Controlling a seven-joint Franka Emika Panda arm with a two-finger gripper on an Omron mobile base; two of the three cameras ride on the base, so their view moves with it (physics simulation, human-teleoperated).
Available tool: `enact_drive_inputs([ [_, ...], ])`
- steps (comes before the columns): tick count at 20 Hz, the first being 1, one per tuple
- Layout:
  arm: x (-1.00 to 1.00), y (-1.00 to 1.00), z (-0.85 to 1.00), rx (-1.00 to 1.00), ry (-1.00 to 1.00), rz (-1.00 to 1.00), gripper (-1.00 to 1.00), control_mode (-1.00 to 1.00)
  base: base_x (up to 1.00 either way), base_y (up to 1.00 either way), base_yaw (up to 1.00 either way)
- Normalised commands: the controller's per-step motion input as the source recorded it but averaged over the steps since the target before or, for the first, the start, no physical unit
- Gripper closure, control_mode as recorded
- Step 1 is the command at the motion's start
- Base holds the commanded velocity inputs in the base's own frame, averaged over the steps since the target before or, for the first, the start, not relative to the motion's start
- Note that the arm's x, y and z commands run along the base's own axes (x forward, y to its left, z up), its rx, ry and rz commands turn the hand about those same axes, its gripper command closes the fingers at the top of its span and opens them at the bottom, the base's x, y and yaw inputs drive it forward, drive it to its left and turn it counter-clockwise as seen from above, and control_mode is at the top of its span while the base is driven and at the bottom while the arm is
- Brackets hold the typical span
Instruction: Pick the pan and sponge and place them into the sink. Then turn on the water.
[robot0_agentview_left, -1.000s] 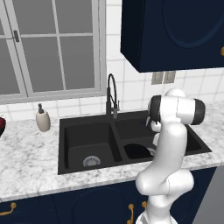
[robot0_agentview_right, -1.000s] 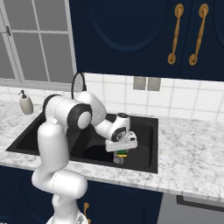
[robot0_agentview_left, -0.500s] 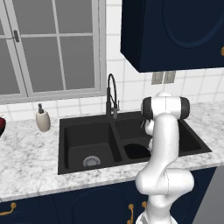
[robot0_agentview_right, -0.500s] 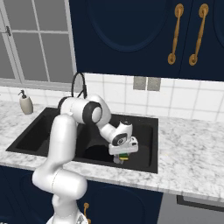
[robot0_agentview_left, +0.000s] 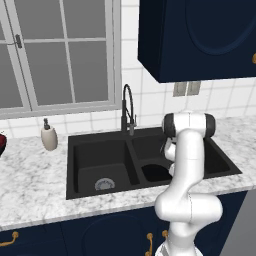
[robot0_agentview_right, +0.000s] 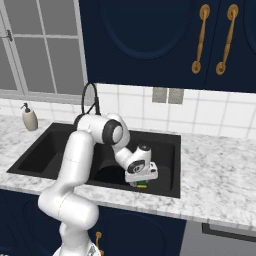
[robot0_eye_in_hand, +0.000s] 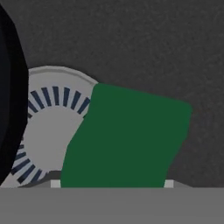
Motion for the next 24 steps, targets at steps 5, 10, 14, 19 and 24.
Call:
enact_drive_inputs([
  [5,0.05,0.02,-0.02,0.01,0.00,0.00,-1.00,-1.00,0.00,0.00,0.00],
  [10,0.00,0.34,0.15,0.00,0.02,-0.03,-1.00,-1.00,0.00,0.00,0.00],
  [14,0.00,0.15,0.73,-0.01,0.04,-0.10,-1.00,-1.00,0.00,0.00,0.00],
  [19,0.00,0.15,0.95,0.00,-0.06,-0.08,-1.00,-1.00,0.00,0.00,0.00],
  [24,-0.32,0.19,1.00,0.04,-0.23,-0.10,-1.00,-1.00,0.00,0.00,0.00],
])
